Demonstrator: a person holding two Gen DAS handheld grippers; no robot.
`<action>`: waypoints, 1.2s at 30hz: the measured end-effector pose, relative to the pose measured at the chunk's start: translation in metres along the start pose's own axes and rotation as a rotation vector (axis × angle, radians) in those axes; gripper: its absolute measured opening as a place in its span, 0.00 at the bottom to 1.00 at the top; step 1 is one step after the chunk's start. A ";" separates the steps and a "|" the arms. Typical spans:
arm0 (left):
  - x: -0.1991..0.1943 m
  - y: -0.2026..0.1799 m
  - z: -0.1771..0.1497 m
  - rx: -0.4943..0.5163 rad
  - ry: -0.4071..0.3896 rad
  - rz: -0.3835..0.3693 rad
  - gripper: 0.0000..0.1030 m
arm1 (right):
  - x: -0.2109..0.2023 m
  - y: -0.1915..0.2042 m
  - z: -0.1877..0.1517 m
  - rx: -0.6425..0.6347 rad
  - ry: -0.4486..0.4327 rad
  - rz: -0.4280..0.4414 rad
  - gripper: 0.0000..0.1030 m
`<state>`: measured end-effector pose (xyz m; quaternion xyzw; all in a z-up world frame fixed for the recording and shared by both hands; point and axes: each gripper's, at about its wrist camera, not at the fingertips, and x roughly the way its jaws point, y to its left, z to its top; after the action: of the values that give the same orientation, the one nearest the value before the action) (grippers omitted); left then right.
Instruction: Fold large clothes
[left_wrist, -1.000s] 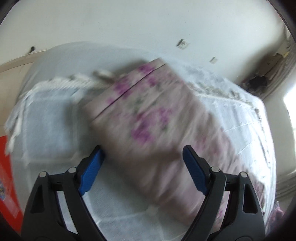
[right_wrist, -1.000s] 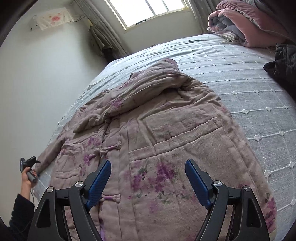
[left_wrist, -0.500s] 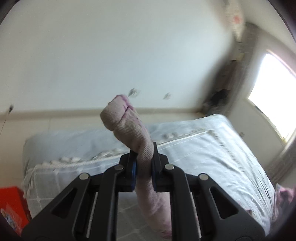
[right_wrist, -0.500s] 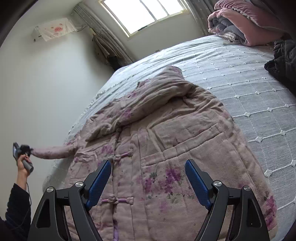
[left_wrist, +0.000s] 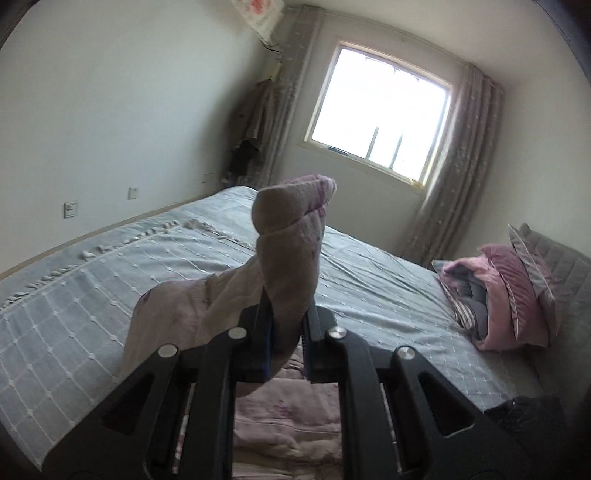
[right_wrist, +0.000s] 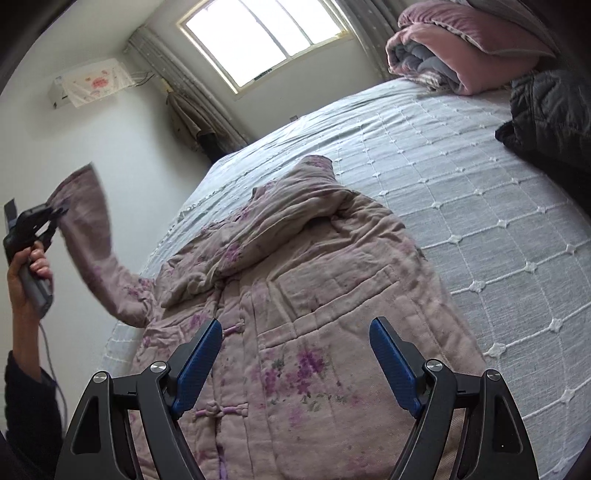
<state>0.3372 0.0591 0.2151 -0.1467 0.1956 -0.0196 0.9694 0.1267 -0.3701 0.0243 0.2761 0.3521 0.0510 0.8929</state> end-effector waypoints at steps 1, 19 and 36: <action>0.016 -0.020 -0.016 0.005 0.033 -0.019 0.13 | 0.000 -0.002 0.000 0.008 0.004 0.002 0.81; 0.143 -0.152 -0.218 0.052 0.458 -0.090 0.46 | -0.024 -0.014 0.010 0.068 -0.021 0.037 0.81; 0.004 -0.115 -0.235 0.186 0.485 0.022 0.64 | -0.020 -0.044 0.013 0.134 -0.003 -0.067 0.81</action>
<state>0.2524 -0.1163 0.0408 -0.0459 0.4213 -0.0615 0.9037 0.1159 -0.4183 0.0207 0.3233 0.3624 -0.0031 0.8741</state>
